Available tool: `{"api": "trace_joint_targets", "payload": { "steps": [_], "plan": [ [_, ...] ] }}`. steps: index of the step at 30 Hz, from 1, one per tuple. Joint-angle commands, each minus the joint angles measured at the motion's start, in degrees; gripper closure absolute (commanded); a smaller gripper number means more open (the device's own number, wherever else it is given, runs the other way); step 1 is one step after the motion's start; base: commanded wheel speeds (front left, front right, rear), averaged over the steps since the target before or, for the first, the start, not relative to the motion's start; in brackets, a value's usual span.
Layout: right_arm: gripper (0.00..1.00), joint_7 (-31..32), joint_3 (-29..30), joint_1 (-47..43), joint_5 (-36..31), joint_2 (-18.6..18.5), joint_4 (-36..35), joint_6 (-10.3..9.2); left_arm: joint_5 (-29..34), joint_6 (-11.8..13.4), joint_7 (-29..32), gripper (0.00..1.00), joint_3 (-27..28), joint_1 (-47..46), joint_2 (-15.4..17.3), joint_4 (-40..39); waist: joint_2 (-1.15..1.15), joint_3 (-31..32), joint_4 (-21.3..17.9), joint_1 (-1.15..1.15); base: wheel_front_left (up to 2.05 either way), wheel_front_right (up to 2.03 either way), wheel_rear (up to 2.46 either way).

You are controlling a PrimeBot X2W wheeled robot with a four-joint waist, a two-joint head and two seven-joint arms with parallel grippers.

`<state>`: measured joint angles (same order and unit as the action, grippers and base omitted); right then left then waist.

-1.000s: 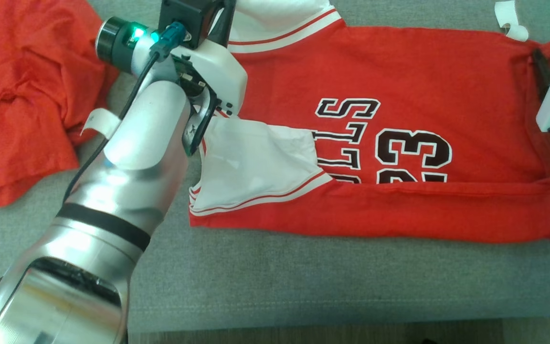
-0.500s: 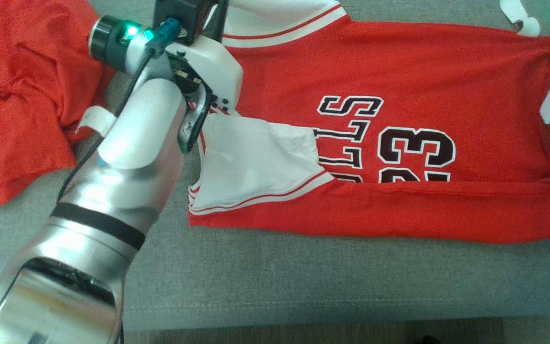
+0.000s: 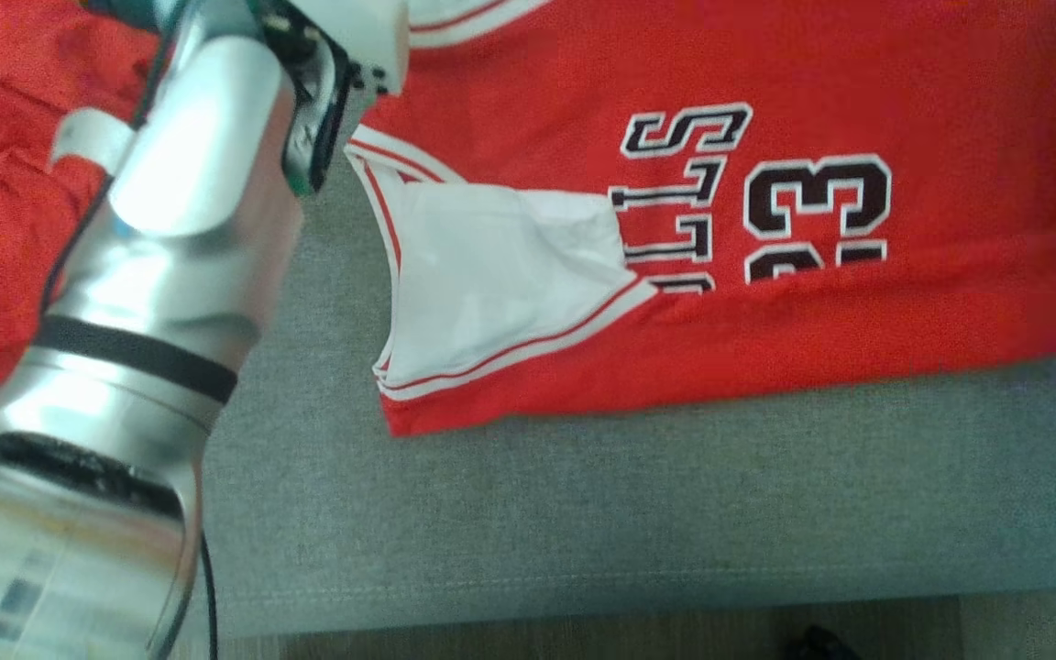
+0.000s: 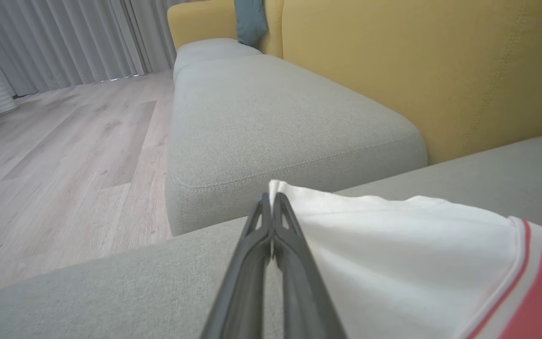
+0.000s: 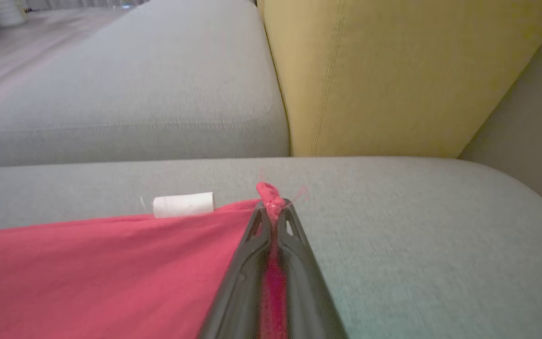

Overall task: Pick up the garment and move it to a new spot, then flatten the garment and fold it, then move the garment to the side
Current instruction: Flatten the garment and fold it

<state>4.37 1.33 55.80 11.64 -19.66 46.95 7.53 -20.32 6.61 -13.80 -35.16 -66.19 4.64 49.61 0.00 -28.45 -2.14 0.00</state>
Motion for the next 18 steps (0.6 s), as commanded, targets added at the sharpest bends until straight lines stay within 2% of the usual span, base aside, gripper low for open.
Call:
{"api": "trace_joint_targets", "payload": {
  "steps": [1, 3, 8, 18],
  "plan": [
    [1.0, -1.5, -0.3, 2.1, 0.3, -0.1, -1.6, -0.04, -0.4, 0.4, -0.7, 1.0, 1.8, -2.9, 2.1, -1.1, 0.0, -0.2, -0.1, 0.0, 0.0, 0.0, 0.0],
    [1.0, -4.6, -1.0, 3.8, 0.8, 0.6, -0.7, -0.04, -0.4, 0.7, -1.0, 1.0, 2.3, -4.5, 2.0, -0.3, 0.0, -0.6, -0.2, 0.0, 0.0, 0.0, 0.0],
    [1.0, -6.2, -3.2, 3.4, 2.6, 1.1, 1.9, -0.04, 0.1, 0.5, -1.2, 1.0, 2.3, -4.1, 1.5, -0.3, 0.0, 0.1, 0.0, 0.0, 0.0, 0.0, 0.0],
    [1.0, -6.2, -7.7, -3.4, 9.2, -1.6, 3.7, -0.04, 1.8, -0.1, -1.2, 1.0, 1.1, 5.7, 1.2, -4.9, 0.0, 6.6, 1.0, 0.0, 0.0, 0.0, 0.0]
  ]
}}
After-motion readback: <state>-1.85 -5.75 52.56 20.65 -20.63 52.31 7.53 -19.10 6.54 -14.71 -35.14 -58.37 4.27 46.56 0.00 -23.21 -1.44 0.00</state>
